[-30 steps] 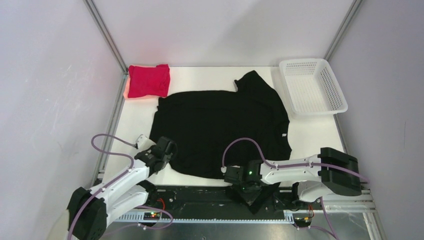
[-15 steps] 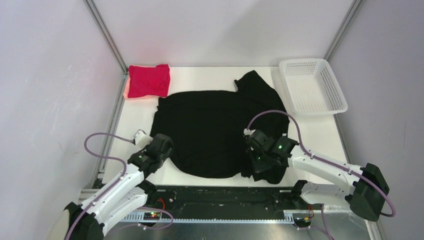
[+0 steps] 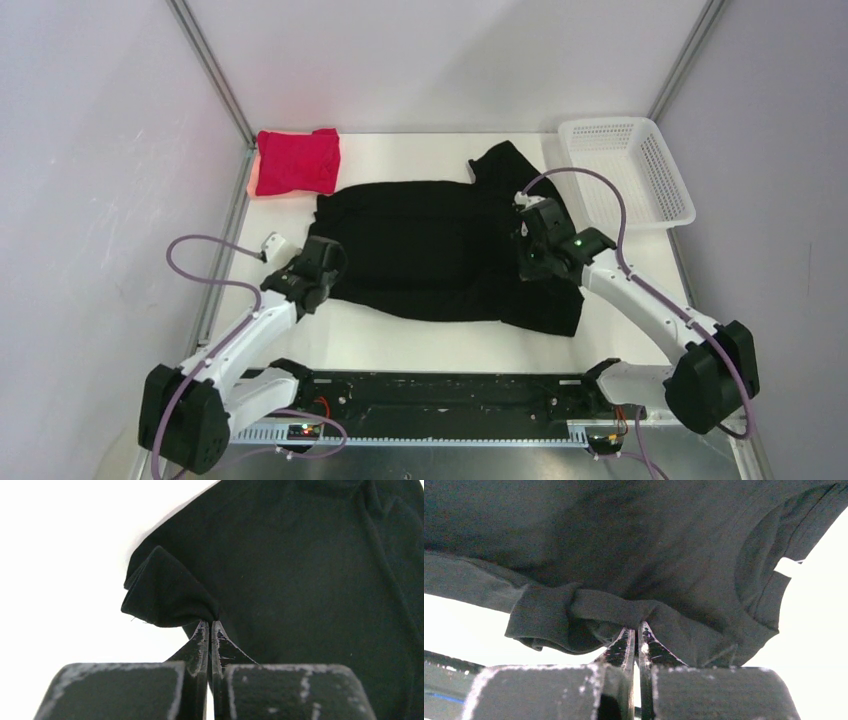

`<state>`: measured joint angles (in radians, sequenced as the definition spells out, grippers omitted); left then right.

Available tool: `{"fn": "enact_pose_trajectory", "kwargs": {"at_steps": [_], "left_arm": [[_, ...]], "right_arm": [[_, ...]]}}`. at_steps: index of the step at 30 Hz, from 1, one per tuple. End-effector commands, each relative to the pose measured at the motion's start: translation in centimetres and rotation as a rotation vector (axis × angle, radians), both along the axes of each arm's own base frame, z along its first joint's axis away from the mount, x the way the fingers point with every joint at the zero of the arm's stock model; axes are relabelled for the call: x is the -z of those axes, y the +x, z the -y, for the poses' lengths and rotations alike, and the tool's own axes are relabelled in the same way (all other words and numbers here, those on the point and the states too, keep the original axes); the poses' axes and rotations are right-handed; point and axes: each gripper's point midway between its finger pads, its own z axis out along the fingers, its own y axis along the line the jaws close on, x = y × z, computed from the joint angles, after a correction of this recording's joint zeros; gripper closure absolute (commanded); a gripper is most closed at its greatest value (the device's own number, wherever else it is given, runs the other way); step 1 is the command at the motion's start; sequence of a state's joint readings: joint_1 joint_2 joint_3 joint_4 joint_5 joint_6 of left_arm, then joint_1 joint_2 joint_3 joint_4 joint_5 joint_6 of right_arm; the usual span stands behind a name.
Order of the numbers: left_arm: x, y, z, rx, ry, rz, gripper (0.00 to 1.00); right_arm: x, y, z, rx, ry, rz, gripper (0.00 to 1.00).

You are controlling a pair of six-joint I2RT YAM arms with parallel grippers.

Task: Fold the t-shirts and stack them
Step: Fold the flattened tshirt in 1/3 of the way

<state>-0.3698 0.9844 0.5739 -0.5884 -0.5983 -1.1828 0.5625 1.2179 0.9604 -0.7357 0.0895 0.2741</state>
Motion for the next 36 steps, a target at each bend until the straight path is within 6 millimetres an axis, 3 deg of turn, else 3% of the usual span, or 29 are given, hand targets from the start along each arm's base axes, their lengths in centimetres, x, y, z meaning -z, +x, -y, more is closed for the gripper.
{"fn": "enact_pose_trajectory", "kwargs": {"at_steps": [1,6,7,10,11,12,13,14,15,16,20,23,24,25,26,27,28,29,30,31,33,36], "left_arm": [[-2.2,3.2,-0.4,-0.003,0.035,0.052,1.0],[-2.0,5.1,-1.2,-0.021,0.06,0.012,1.0],[-2.1,5.6,-1.4,-0.022,0.074,0.009,1.0],[-2.3,6.8,-2.0,-0.02,0.099,-0.007,1.0],[-2.1,7.4,-1.9,-0.001,0.105,-0.025,1.0],[-2.0,7.6,-2.1,0.005,0.114,-0.04,1.0],[-1.7,8.2,-1.9,0.014,0.112,-0.057,1.0],[-1.4,8.4,-2.1,0.018,0.117,-0.072,1.0],[-1.0,8.9,-2.0,0.023,0.115,-0.091,1.0],[-0.8,9.1,-2.1,0.027,0.116,-0.101,1.0],[0.0,11.5,-1.7,0.068,0.106,-0.144,1.0],[1.3,12.9,-1.3,0.1,0.107,-0.192,1.0],[1.3,13.5,-1.4,0.101,0.108,-0.194,0.98],[1.3,13.8,-1.5,0.099,0.106,-0.192,0.89],[1.0,14.2,-1.5,0.097,0.11,-0.186,0.82],[0.8,14.4,-1.7,0.092,0.115,-0.181,0.67],[0.3,14.6,-1.8,0.092,0.124,-0.169,0.56],[0.0,14.7,-1.9,0.097,0.129,-0.167,0.31],[-0.5,14.7,-1.9,0.105,0.133,-0.156,0.2],[-0.9,14.7,-1.8,0.11,0.133,-0.148,0.05],[-2.2,14.5,-2.0,0.121,0.142,-0.123,0.01],[-4.4,13.6,-1.9,0.127,0.13,-0.065,0.0]], "right_arm": [[-2.4,4.7,0.3,-0.026,0.014,0.122,1.0],[-3.1,7.3,-0.7,-0.103,0.061,0.121,1.0],[-2.3,7.8,-0.6,-0.12,0.042,0.106,1.0],[-2.4,10.2,-0.8,-0.136,0.027,0.119,1.0],[-1.5,10.9,-0.6,-0.143,0.008,0.101,1.0],[-2.1,11.8,-0.7,-0.147,0.006,0.12,1.0],[-1.3,12.6,-0.5,-0.154,-0.005,0.104,1.0],[-1.9,13.6,-0.6,-0.158,-0.003,0.125,1.0],[-1.1,14.3,-0.4,-0.166,-0.015,0.11,1.0],[-1.7,15.2,-0.5,-0.19,-0.024,0.136,1.0],[0.8,17.9,0.5,-0.23,-0.12,0.079,1.0],[1.5,20.2,1.9,-0.197,-0.195,0.063,1.0],[1.7,21.4,2.0,-0.187,-0.204,0.066,0.97],[0.9,22.7,1.9,-0.177,-0.203,0.098,0.96],[1.7,23.5,2.1,-0.169,-0.213,0.094,0.94],[0.9,24.8,2.5,-0.142,-0.235,0.129,0.92],[1.6,25.3,2.7,-0.125,-0.254,0.122,0.64],[1.0,25.9,3.1,-0.107,-0.278,0.134,0.46],[1.3,26.1,3.2,-0.096,-0.286,0.125,0.16],[1.0,26.2,3.3,-0.085,-0.297,0.131,0.04],[0.3,26.0,3.4,-0.061,-0.298,0.15,0.01],[-3.6,25.0,3.2,0.043,-0.229,0.255,0.01]]}}
